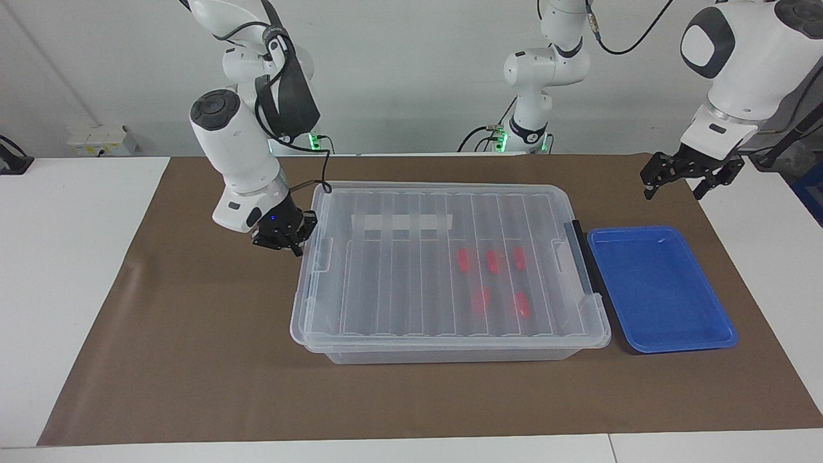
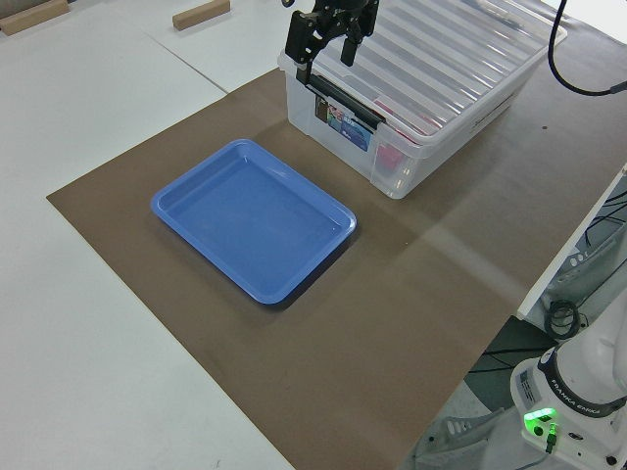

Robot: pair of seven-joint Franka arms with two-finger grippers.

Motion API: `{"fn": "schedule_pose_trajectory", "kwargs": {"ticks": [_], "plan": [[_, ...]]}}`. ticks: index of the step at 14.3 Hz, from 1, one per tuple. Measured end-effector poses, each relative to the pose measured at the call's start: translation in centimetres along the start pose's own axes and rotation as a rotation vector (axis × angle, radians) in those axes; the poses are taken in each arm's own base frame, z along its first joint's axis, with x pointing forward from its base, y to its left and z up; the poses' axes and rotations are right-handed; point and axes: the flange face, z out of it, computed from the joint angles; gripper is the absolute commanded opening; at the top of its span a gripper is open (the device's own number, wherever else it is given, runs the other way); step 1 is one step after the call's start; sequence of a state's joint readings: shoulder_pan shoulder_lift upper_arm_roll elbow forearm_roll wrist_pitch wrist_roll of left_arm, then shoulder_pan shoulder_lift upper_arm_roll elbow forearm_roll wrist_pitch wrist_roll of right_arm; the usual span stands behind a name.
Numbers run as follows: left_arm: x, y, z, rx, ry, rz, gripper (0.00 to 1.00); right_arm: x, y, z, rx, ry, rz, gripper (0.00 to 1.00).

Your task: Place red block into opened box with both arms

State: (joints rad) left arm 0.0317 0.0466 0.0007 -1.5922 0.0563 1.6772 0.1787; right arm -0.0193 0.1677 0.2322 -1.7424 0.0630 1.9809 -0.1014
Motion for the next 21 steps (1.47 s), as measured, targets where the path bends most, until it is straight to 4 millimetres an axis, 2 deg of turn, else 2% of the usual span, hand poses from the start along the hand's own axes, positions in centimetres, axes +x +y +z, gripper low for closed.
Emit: {"fn": "schedule_pose_trajectory", "kwargs": {"ticks": [2, 4, 5, 6, 7, 11, 16, 18, 21], "plan": [[0.1, 0.4, 0.0, 0.0, 0.0, 0.007, 1.0, -0.7, 0.4, -1.4, -0.008, -0.009, 0.041, 0.0], [0.2, 0.9, -0.1, -0.001, 0.001, 0.016, 1.0, -1.6, 1.7, -3.1, -0.025, -0.012, 0.104, 0.0], [0.2, 1.1, -0.1, -0.001, 0.001, 0.019, 1.0, -2.0, 2.4, -3.7, -0.036, -0.014, 0.141, 0.25], [0.2, 1.2, -0.1, -0.001, 0.002, 0.022, 1.0, -2.3, 3.1, -4.3, -0.052, -0.014, 0.182, 0.77], [0.3, 1.5, -0.1, -0.001, 0.002, 0.026, 1.0, -2.6, 3.9, -5.0, -0.067, -0.007, 0.222, 1.0], [0.3, 1.9, -0.1, -0.001, 0.003, 0.033, 1.0, -3.4, 6.2, -7.3, -0.089, 0.03, 0.317, 1.0], [0.2, 1.9, -0.6, 0.001, 0.012, 0.032, 1.0, -4.4, 6.7, -11.9, -0.097, 0.02, 0.394, 1.0], [0.0, 1.9, -1.0, 0.002, 0.019, 0.032, 1.0, -5.4, 6.8, -13.8, -0.102, 0.017, 0.414, 1.0], [-0.4, 1.8, -1.6, 0.002, 0.02, 0.031, 1.0, -7.1, 8.3, -16.0, -0.134, 0.003, 0.445, 1.0]]}}
